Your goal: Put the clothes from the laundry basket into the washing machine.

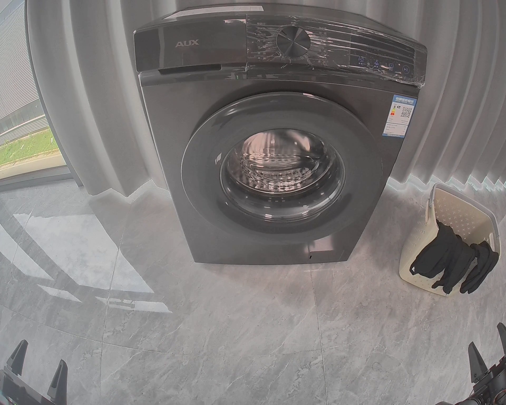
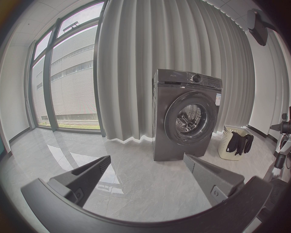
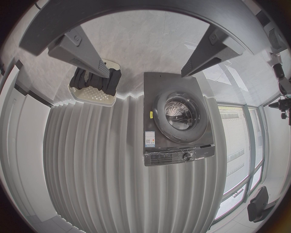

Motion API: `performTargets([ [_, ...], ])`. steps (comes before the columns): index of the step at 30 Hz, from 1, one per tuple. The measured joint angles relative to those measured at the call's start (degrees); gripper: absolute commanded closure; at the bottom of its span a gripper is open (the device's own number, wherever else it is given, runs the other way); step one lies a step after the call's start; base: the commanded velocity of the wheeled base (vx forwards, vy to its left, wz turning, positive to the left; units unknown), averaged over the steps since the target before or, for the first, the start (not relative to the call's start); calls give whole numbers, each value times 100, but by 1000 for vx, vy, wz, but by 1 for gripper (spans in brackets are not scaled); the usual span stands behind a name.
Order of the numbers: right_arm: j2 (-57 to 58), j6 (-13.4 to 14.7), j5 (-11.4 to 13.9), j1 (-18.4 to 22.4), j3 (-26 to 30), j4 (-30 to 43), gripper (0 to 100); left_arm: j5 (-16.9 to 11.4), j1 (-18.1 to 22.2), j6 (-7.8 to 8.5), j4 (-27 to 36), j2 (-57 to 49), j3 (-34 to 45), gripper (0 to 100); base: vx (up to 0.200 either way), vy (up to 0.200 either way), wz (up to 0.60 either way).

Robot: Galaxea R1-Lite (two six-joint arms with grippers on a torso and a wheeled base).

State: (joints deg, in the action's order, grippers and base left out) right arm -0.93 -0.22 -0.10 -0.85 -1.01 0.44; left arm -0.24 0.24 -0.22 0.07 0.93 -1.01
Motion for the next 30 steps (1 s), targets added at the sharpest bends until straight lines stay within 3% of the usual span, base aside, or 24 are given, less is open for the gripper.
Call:
performTargets([
  [6, 0, 0, 0, -9, 0, 0, 0, 2, 0, -22, 2, 0, 0, 0, 0, 0, 0],
  [10, 0, 0, 0, -2, 0, 0, 0, 34, 0, -133, -7, 0, 0, 0, 200, 0, 0],
  [17, 0, 0, 0, -2, 0, 0, 0, 24, 0, -24, -7, 0, 0, 0, 29, 0, 0],
  [30, 0, -2, 5, -9, 0, 7, 0, 24, 0, -5, 4, 0, 0, 0, 0, 0, 0],
])
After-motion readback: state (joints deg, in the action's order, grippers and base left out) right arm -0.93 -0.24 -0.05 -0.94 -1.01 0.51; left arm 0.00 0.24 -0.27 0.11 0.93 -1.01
